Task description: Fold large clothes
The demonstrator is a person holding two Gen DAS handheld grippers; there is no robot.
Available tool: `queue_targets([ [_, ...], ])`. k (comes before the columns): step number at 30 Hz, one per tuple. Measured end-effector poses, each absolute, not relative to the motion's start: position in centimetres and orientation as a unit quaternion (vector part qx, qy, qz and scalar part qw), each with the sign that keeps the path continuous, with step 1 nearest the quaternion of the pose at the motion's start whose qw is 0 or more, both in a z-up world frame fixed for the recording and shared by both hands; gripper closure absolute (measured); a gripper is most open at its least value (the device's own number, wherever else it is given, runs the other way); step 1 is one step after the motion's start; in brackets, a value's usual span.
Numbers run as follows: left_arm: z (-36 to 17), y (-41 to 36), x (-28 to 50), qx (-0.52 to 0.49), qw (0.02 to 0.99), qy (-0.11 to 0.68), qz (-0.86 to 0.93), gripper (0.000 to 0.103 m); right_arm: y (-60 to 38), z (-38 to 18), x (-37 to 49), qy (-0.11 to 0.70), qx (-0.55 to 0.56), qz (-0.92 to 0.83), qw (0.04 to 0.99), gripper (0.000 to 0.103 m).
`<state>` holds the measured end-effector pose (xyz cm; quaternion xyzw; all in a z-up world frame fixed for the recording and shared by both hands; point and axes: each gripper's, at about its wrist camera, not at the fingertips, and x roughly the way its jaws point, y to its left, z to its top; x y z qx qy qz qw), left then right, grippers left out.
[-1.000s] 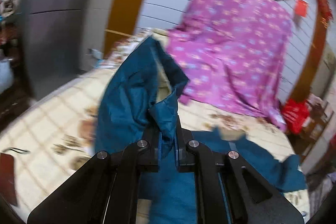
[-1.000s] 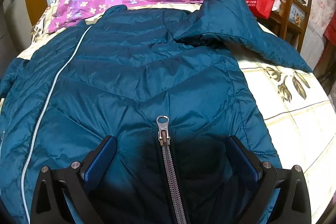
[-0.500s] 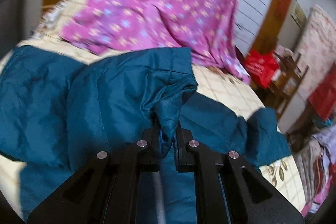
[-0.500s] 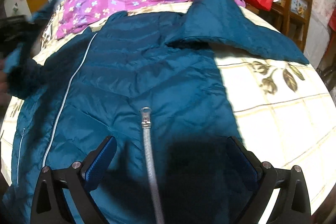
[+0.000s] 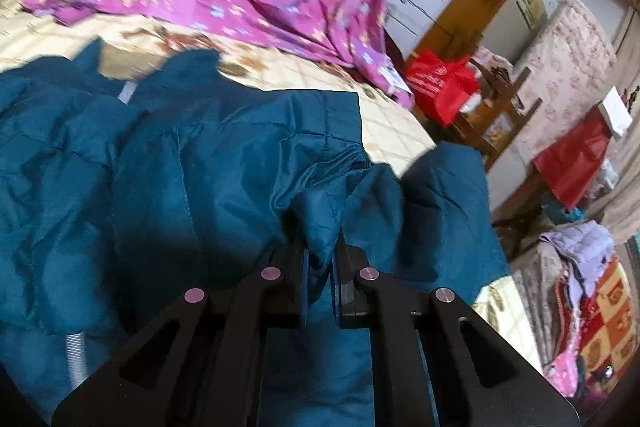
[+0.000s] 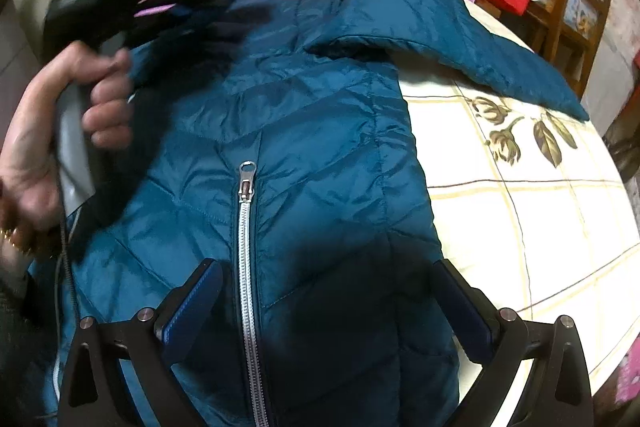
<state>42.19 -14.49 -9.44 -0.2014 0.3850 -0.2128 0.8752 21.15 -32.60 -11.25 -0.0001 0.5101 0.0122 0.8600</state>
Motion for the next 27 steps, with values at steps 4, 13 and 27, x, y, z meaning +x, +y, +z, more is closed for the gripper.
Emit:
queue_targets([
  [4,-9.6,-17.5,42.3,-0.193,0.864,0.393,-0.248,0.096,-32.9,-11.4,20.9,0.512,0.000,0.010,0.859,0.000],
  [13,-13.2,-18.9,43.0,-0.172,0.827,0.463,-0.269,0.096,-34.7,-11.5,20.6,0.517,0.032,0.001,0.855,0.000],
  [27,-4.4,-7.0,37.9,-0.154,0.873,0.388,-0.253,0.031,-31.9,-6.6,21.6,0.374,0.017,-0.051,0.926,0.000],
])
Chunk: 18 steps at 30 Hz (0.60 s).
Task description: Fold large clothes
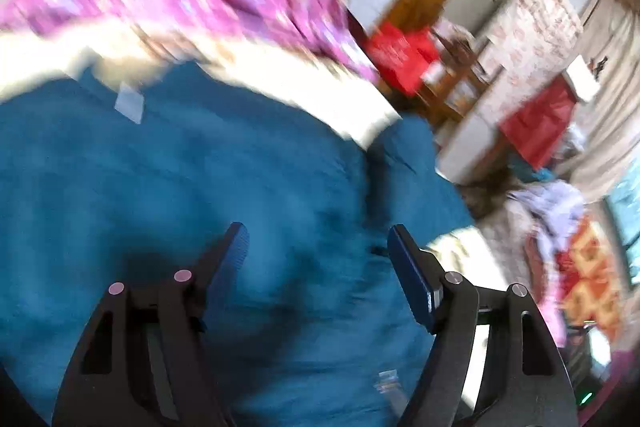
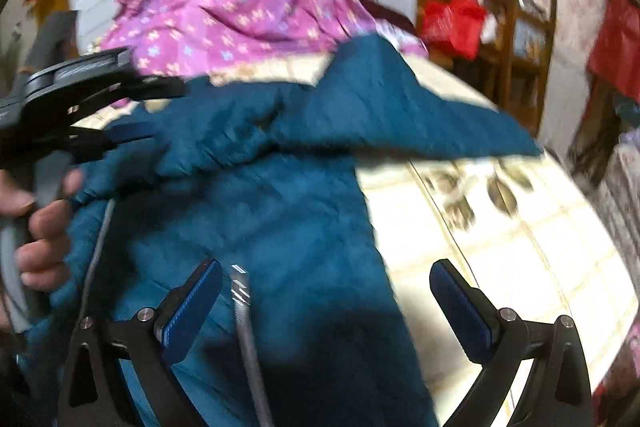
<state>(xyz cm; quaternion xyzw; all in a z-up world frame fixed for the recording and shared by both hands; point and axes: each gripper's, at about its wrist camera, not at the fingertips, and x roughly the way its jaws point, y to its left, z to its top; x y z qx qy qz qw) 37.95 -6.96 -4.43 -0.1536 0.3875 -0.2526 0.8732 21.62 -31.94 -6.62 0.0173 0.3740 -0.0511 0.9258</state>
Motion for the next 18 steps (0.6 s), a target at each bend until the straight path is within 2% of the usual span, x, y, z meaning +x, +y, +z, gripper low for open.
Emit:
queue_targets([
  [6,-4.0,6.4,38.9,-0.079,0.931,0.354,-0.033,0.031,-25.5,-3.4,26.8,0.346,0.020,0.043,0.937,0.000],
  [8,-5.5,10.4,39.9,-0.098,0.926,0.365,0.020,0.037,-22.3,-2.2,29.8,0.332,0.003,0.072,0.940,0.000],
  [10,-7.9,13.3,41.2,-0.135,0.910,0.389,0.043,0.037,-19.0,-2.5,33.6,0.337,-0.012,0.107,0.935,0.000],
  [14,-11.2,14.3,42.5,-0.149,0.892,0.422,0.064,0.037,-13.8,-5.8,40.6,0.368,-0.033,0.142,0.918,0.001],
  [18,-13.4,12.9,42.9,-0.110,0.890,0.436,0.071,0.037,-13.5,-9.6,44.5,0.399,-0.096,0.124,0.903,0.001],
])
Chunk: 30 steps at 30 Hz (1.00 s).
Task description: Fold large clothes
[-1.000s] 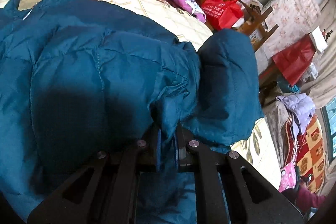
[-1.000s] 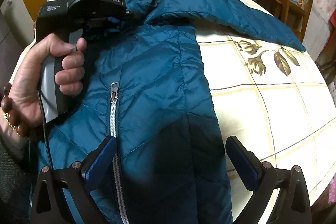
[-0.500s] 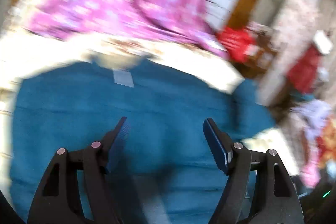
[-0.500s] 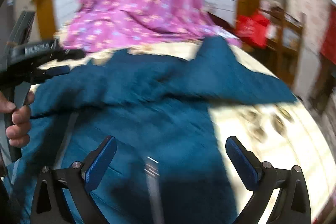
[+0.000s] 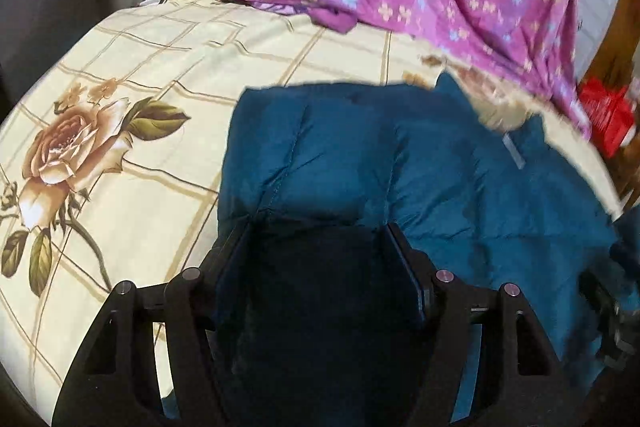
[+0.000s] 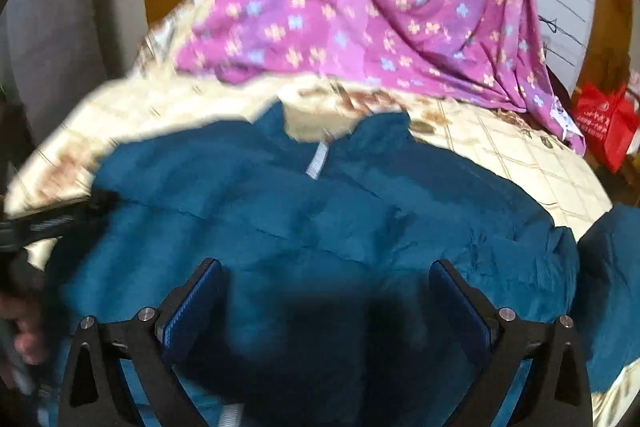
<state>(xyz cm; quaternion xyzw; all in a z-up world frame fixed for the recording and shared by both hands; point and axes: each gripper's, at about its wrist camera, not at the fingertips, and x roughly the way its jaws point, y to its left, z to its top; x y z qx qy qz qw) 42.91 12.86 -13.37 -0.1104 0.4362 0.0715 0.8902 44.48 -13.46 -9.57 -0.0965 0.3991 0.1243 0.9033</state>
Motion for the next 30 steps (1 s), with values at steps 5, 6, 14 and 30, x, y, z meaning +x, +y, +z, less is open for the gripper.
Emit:
queue_targets([
  [5,-14.5,12.7,43.0,-0.093,0.894,0.431,0.080,0.037,-19.5,-11.6,45.7,0.437,-0.055,0.114,0.890,0.002],
  [6,-14.5,12.7,43.3,-0.089,0.894,0.431,0.082,0.037,-20.9,-11.6,45.6,0.439,-0.051,0.106,0.891,0.003],
  [14,-14.0,12.7,42.9,-0.087,0.895,0.430,0.076,0.035,-29.3,-12.7,45.9,0.468,0.006,0.066,0.881,0.002],
  [30,-14.1,11.6,47.6,-0.030,0.894,0.434,0.103,0.033,-27.5,-13.4,50.6,0.474,0.039,0.056,0.878,0.000],
])
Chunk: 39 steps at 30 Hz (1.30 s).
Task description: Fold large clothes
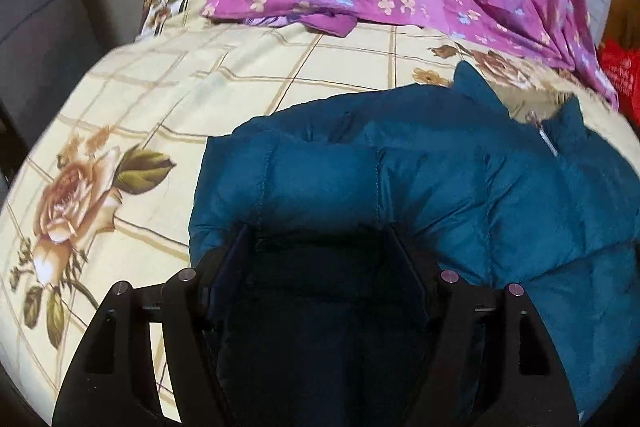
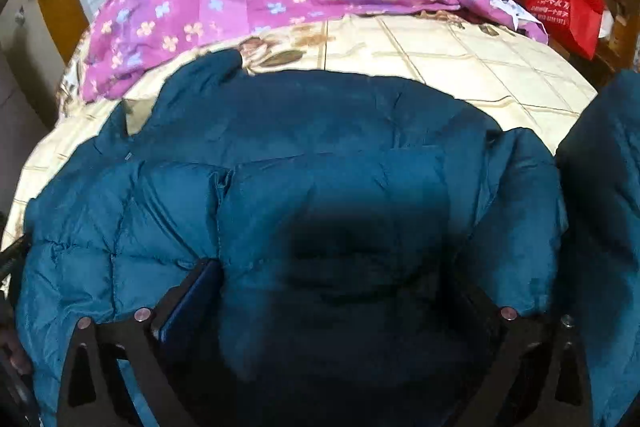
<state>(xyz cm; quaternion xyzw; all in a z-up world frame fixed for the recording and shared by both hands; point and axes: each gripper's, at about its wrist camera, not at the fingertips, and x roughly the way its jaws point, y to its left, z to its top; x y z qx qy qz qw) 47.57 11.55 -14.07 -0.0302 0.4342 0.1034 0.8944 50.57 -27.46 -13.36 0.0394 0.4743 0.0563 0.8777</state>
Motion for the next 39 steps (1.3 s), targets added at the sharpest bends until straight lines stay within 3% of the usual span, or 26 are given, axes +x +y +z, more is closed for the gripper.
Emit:
queue_targets([
  [5,-14.3,11.9,46.7,-0.038,0.901,0.421,0.095,0.032,-28.7,-13.0,48.4,0.503,0.043,0.068,0.860,0.000],
  [12,-13.7,11.7,45.3,-0.025,0.904,0.424,0.054,0.032,-27.9,-12.3,42.5,0.545,-0.055,0.086,0.832,0.000],
  [19,-11.9,13.9,45.1,-0.105,0.913,0.392,0.053,0.032,-28.2,-5.3,41.9,0.421,-0.019,0.052,0.905,0.001],
  [23,-13.7,12.8,45.9,-0.075,0.900,0.423,0.074,0.032,-25.1,-8.6,44.8,0.456,0.032,0.116,0.882,0.001],
  [26,-14.0,12.1,46.3,-0.057,0.897,0.432,0.079,0.026,-23.6,-13.0,45.8,0.487,-0.018,0.095,0.868,0.000],
  [31,-13.4,12.2,46.2,-0.052,0.890,0.443,0.095,0.024,-23.7,-13.2,45.5,0.480,-0.024,0.104,0.871,0.000],
  [36,-9.1,11.0,40.8,-0.072,0.921,0.375,0.081,0.024,-24.2,-9.6,43.7,0.453,-0.015,0.097,0.886,0.001],
  [39,-10.9,9.0,40.0,-0.070,0.908,0.411,0.050,0.024,-23.6,-8.5,41.3,0.428,-0.009,0.110,0.897,0.001],
])
